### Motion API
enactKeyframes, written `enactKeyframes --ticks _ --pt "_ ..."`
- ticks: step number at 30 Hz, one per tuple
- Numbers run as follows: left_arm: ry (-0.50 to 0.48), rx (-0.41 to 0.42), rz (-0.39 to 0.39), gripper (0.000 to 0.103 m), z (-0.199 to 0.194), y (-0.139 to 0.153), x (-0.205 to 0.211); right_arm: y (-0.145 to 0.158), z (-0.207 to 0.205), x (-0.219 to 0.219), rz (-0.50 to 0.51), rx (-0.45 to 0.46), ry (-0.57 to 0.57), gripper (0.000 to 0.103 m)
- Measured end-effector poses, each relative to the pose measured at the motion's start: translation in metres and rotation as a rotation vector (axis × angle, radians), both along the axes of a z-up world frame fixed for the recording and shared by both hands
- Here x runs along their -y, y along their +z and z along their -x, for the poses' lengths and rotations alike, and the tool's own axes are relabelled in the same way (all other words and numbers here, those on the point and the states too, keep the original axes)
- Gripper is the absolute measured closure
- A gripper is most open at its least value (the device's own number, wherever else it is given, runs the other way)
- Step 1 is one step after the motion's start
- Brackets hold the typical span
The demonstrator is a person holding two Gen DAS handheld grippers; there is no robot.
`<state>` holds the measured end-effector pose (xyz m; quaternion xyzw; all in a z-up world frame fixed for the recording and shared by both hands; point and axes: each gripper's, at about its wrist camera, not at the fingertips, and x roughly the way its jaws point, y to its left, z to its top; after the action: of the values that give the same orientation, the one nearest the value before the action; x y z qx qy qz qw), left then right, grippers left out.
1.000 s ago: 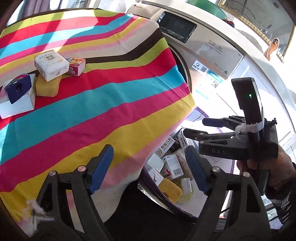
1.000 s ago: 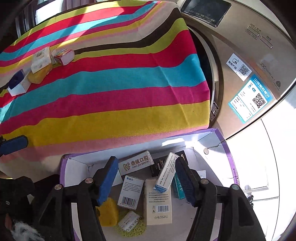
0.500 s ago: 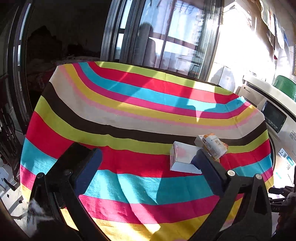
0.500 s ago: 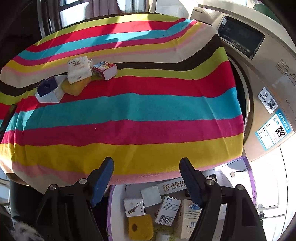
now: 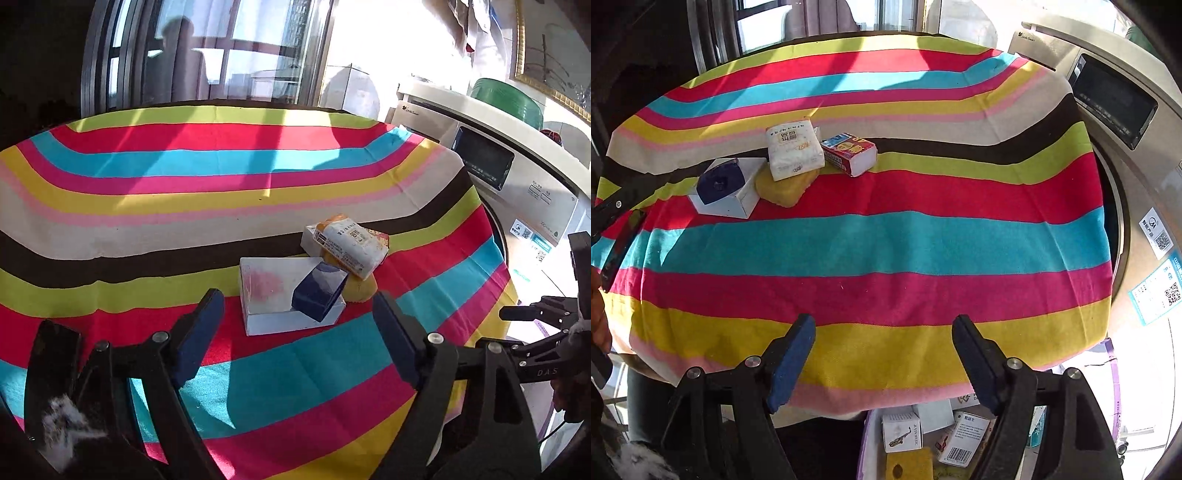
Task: Organize objects
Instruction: 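Grasp navy blue box with left tool while right tool grasps white tissue pack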
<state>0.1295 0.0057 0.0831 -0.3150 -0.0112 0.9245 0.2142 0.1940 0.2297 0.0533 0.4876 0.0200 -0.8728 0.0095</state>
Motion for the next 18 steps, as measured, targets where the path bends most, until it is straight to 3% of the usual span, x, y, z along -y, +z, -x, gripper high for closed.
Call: enactKeyframes --ticks 7,9,10,13,15,18 --pt "-0.138 0.063 0.146 0.022 0.042 -0.025 -0.040 0.001 0.004 0.002 0.026 -0.011 0.008 0.024" --pt "-0.178 0.085 0.186 0.036 0.049 -0.034 -0.050 -0.002 0.007 0.002 0.032 -0.003 0.005 0.023" --pt "-0.181 0.066 0.202 0.038 0.049 -0.034 -0.053 -0.003 0.010 0.001 0.034 0.001 0.003 0.023" --pt "-0.196 0.084 0.160 0.072 0.052 -0.030 -0.051 -0.001 0.020 0.004 0.038 -0.001 -0.005 0.023" --pt "-0.163 0.085 0.150 0.072 0.052 -0.027 -0.044 0.004 0.027 0.006 0.045 -0.028 -0.006 0.023" --pt "-0.108 0.095 0.072 0.072 0.048 -0.024 -0.020 0.013 0.043 0.013 0.063 -0.071 0.008 0.023"
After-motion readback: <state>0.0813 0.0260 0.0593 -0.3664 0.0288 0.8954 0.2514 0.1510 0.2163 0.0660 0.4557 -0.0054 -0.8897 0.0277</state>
